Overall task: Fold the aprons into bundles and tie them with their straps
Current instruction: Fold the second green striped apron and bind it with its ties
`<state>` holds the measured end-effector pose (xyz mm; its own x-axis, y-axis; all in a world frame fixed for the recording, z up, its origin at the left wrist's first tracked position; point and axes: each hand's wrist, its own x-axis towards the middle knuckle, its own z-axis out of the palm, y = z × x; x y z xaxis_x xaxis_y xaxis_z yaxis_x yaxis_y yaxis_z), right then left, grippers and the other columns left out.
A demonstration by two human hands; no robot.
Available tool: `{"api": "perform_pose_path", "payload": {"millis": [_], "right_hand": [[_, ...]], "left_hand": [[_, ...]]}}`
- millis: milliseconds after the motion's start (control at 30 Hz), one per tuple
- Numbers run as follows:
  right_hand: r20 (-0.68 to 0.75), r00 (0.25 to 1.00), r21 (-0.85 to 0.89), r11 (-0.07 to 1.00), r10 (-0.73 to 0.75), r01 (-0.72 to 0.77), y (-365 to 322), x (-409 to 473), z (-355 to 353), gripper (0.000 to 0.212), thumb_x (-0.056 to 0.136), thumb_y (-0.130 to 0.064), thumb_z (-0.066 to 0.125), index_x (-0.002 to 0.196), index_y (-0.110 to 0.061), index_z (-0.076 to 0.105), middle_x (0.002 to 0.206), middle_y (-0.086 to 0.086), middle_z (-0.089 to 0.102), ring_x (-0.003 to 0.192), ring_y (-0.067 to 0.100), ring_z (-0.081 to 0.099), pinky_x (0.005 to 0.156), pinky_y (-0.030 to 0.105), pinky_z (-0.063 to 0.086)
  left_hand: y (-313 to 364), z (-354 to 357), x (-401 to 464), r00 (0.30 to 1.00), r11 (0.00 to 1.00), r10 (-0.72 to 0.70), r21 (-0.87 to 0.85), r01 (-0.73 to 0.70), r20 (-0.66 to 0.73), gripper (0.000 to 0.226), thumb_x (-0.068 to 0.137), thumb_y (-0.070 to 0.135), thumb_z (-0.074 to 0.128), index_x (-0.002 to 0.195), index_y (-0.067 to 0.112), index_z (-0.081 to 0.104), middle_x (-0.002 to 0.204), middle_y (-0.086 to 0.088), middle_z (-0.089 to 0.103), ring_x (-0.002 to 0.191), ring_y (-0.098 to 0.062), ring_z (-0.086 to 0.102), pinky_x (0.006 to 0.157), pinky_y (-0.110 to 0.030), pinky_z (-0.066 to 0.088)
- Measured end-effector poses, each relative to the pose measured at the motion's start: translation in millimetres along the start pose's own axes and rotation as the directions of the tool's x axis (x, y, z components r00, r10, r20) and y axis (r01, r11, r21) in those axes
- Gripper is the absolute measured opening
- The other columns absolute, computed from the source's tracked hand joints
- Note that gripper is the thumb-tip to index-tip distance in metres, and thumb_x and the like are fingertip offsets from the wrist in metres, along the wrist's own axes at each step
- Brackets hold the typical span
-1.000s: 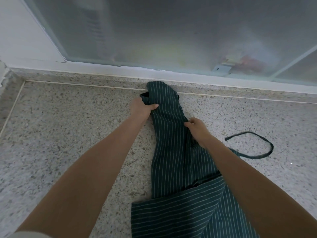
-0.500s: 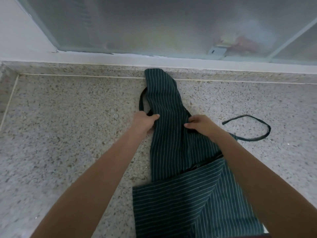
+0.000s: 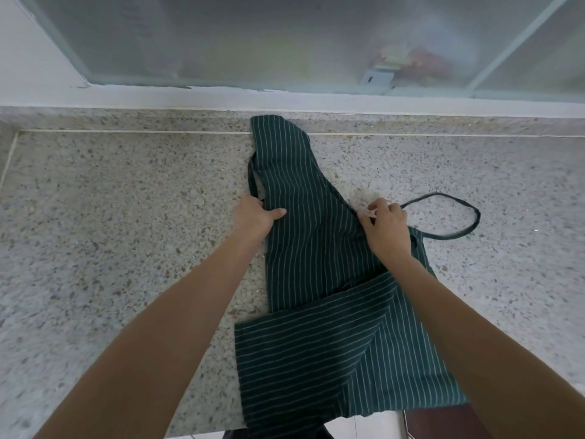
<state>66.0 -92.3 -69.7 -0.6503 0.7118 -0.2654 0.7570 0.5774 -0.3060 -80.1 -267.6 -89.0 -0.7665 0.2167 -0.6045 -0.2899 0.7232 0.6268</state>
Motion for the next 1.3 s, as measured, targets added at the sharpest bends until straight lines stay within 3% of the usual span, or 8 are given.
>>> {"api": "perform_pose_path", "payload": {"millis": [167, 333, 667, 800, 900, 1033, 1167, 1300], "right_hand": [[-0.035, 0.99, -0.04, 0.99, 0.135, -0.136, 29.8, -17.2, -4.6, 0.038, 0.092, -0.024, 0.057, 0.124, -0.008, 0.043, 0.128, 0.023, 0.04, 0.12, 0.037, 0.033, 0.092, 0.043, 0.038], [0.011, 0.938, -0.124, 0.932, 0.345, -0.341, 41.7, -16.2, -8.5, 0.061, 0.092, -0.033, 0.057, 0.136, -0.001, 0.028, 0.137, 0.024, 0.033, 0.129, 0.037, 0.03, 0.099, 0.049, 0.036], [0.137, 0.944, 0.252, 0.911, 0.3, -0.326, 84.3, 0.9, -30.2, 0.017, 0.099, -0.019, 0.039, 0.095, -0.004, 0.045, 0.102, 0.022, 0.057, 0.087, 0.031, 0.053, 0.068, 0.037, 0.042], [0.326, 0.887, 0.49, 0.744, 0.328, -0.455, 97.2, 3.8, -35.7, 0.02, 0.101, -0.015, 0.038, 0.114, -0.003, 0.047, 0.113, 0.019, 0.052, 0.098, 0.036, 0.058, 0.053, 0.036, 0.053], [0.37, 0.871, 0.649, 0.581, 0.322, -0.49, 105.5, -1.4, -37.2, 0.01, 0.101, -0.012, 0.036, 0.105, -0.008, 0.045, 0.105, 0.016, 0.053, 0.077, 0.027, 0.06, 0.042, 0.03, 0.051], [0.373, 0.886, 0.729, 0.504, 0.276, -0.463, 115.5, -6.3, -37.2, 0.025, 0.096, -0.021, 0.053, 0.113, -0.013, 0.038, 0.112, 0.016, 0.055, 0.083, 0.024, 0.061, 0.058, 0.031, 0.054], [0.135, 0.987, 0.438, 0.888, 0.09, -0.141, 126.4, -22.1, -43.1, 0.047, 0.091, -0.02, 0.058, 0.131, -0.013, 0.034, 0.122, 0.015, 0.046, 0.099, 0.027, 0.053, 0.083, 0.039, 0.048], [0.17, 0.984, 0.388, 0.921, -0.045, -0.025, 124.9, -43.3, -42.6, 0.039, 0.094, -0.011, 0.048, 0.132, -0.016, 0.042, 0.092, 0.01, 0.055, 0.086, 0.026, 0.056, 0.079, 0.04, 0.05]], "left_hand": [[3.7, 23.5, -33.4, 0.934, 0.898, 0.25, 0.423, -0.124, -0.256, 0.073, 0.078, 0.024, 0.074, 0.135, 0.011, 0.03, 0.14, -0.018, 0.029, 0.127, -0.032, 0.033, 0.103, -0.04, 0.033], [8.5, 67.1, -57.8, 0.759, 0.481, 0.643, 0.717, -0.504, 0.102, 0.061, 0.089, 0.014, 0.06, 0.141, 0.008, 0.028, 0.151, -0.011, 0.02, 0.138, -0.026, 0.022, 0.11, -0.036, 0.026], [17.7, 83.0, -62.1, 0.897, 0.659, 0.272, 0.612, -0.437, 0.348, 0.088, 0.083, 0.039, 0.067, 0.149, 0.031, 0.01, 0.158, -0.006, -0.008, 0.144, -0.032, -0.01, 0.108, -0.068, 0.012], [22.0, 88.4, -62.3, 0.91, 0.624, 0.175, 0.673, -0.397, 0.375, 0.097, 0.075, 0.048, 0.072, 0.146, 0.046, 0.006, 0.156, -0.003, -0.022, 0.142, -0.031, -0.02, 0.104, -0.073, 0.01], [23.3, 90.5, -62.1, 0.921, 0.601, 0.145, 0.708, -0.372, 0.361, 0.1, 0.072, 0.055, 0.071, 0.145, 0.05, 0.002, 0.155, 0.0, -0.024, 0.143, -0.028, -0.021, 0.103, -0.074, 0.011], [20.0, 93.3, -70.6, 0.944, 0.507, 0.19, 0.796, -0.33, 0.27, 0.099, 0.073, 0.063, 0.065, 0.147, 0.045, 0.002, 0.158, -0.002, -0.015, 0.145, -0.028, -0.009, 0.108, -0.065, 0.009], [4.1, 100.9, -101.5, 0.847, 0.489, 0.511, 0.761, -0.426, 0.146, 0.058, 0.087, 0.045, 0.058, 0.135, 0.02, 0.039, 0.138, -0.008, 0.041, 0.128, -0.026, 0.038, 0.104, -0.046, 0.032], [-18.3, 88.8, -127.1, 0.851, 0.565, 0.427, 0.645, -0.514, 0.304, 0.035, 0.094, 0.048, 0.044, 0.11, 0.019, 0.054, 0.108, 0.001, 0.057, 0.104, -0.019, 0.055, 0.092, -0.04, 0.04]]}}
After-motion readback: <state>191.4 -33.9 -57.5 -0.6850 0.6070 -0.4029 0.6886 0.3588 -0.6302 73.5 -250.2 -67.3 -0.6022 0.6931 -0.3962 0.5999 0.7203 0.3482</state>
